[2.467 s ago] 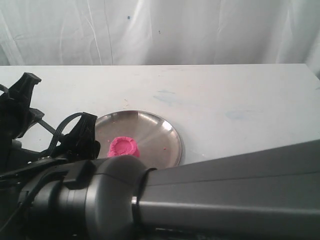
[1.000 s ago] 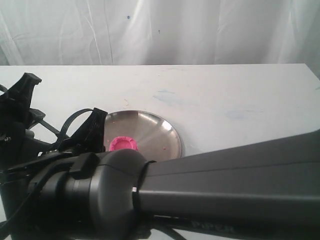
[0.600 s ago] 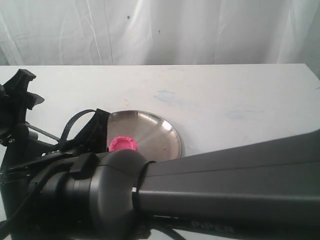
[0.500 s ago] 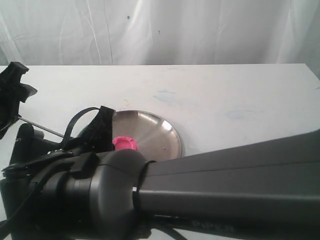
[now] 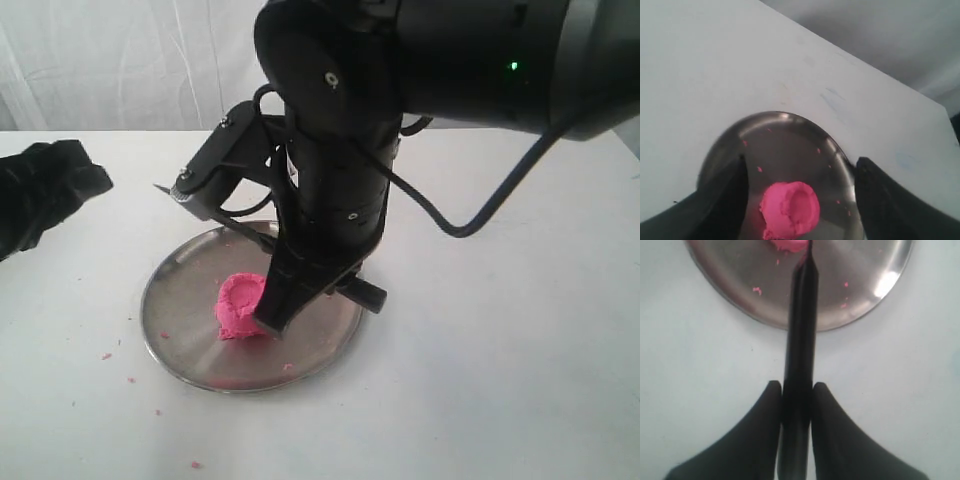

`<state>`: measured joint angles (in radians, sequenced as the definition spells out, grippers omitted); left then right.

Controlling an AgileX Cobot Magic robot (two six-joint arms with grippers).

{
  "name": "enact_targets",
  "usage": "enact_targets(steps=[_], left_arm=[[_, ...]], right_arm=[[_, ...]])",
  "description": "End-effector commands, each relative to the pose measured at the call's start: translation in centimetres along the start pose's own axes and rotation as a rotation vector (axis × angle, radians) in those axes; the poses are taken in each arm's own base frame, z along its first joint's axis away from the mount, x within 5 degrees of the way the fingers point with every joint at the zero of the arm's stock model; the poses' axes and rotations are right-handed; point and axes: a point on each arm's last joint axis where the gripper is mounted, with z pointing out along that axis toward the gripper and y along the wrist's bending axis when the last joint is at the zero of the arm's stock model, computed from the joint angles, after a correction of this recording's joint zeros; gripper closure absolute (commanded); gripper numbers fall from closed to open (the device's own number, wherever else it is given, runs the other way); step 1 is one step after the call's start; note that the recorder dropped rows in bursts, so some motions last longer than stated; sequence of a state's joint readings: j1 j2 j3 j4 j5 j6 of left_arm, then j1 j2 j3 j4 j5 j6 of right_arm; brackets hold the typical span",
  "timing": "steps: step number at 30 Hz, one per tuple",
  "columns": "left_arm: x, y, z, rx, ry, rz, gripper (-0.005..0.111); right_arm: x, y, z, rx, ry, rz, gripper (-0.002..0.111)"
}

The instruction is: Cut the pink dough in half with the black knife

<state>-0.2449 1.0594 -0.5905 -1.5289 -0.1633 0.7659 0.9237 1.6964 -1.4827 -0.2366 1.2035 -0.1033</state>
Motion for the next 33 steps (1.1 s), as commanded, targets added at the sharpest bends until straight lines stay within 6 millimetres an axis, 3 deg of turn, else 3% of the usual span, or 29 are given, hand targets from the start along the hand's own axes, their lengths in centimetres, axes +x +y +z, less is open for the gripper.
enact_targets(steps=[1,3,4,7,17,33], left_arm=[[-0.1,-0.9,-0.5,0.079,0.021,0.027,0.043],[-0.3,-0.9,-0.8,0.075,0.002,0.024,0.051],[-0.4,-0.9,-0.9,0.072,-0.006,0.030,0.061],[-0.6,-0.9,-1.1,0.069,-0.024,0.030,0.105],[-1.6,-3.4,-0.6,0.215,0.035,-0.004,0.107],[1.3,-1.3,5.2,0.100,0.236,-0.036,0.107]], right_arm=[[0.2,0.0,-0.4,-0.043,-0.001,-0.066,0.108],[0.3,-0.1,-0.4,-0.057,-0.002,-0.051,0.108],[0.3,-0.2,-0.3,-0.076,-0.004,-0.044,0.108],[0.3,0.1,-0.3,-0.145,-0.017,-0.052,0.108],[0.1,0.6,-0.4,-0.198,-0.033,-0.053,0.108],[-0.1,0.3,-1.7,-0.185,-0.128,-0.031,0.108]])
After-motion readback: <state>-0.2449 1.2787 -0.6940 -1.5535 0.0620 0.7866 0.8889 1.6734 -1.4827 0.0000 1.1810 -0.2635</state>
